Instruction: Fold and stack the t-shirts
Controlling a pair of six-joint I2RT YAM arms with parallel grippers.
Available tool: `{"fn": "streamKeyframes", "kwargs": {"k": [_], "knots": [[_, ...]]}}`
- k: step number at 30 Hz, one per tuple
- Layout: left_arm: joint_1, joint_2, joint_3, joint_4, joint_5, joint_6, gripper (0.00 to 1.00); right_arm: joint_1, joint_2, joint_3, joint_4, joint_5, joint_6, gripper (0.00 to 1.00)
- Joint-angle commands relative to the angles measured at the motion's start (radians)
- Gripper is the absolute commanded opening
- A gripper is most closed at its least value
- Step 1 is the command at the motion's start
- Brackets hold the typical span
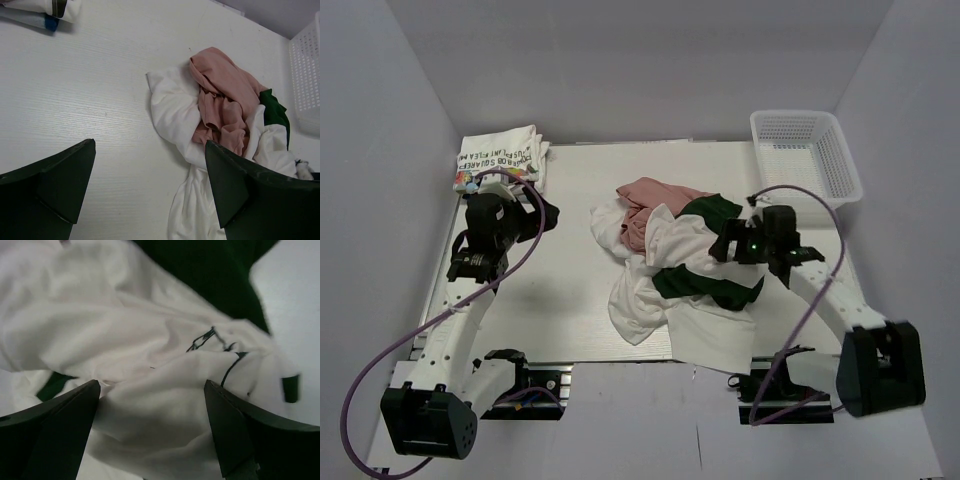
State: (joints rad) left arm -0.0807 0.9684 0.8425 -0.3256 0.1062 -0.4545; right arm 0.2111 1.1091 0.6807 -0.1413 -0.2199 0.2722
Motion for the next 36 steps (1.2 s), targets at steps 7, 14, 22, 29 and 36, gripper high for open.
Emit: {"fn": "streamKeyframes", "kwargs": {"k": [7, 14, 22, 29, 36], "knots": [[0.006, 0.004, 0.006, -0.013, -0.028, -0.007, 1.00, 0.154, 0.255, 0.022, -0.052, 0.044, -0.019, 0.23], [0.006, -0.005, -0.008, -0.003, -0.029, -0.007, 1.00, 0.178, 0.061, 0.246, -0.073, 0.175, 0.013, 0.00], [0.006, -0.014, -0.023, 0.020, -0.019, -0.007, 1.00, 0.149, 0.038, 0.526, 0.045, 0.371, 0.030, 0.00], [0.006, 0.015, -0.023, 0.010, -0.043, -0.007, 1.00, 0.036, 0.224, 0.881, 0.124, 0.651, -0.028, 0.00], [0.006, 0.036, -0.023, 0.020, -0.077, -0.007, 1.00, -0.087, 0.490, 1.249, 0.162, 0.843, -0.214, 0.00]]}}
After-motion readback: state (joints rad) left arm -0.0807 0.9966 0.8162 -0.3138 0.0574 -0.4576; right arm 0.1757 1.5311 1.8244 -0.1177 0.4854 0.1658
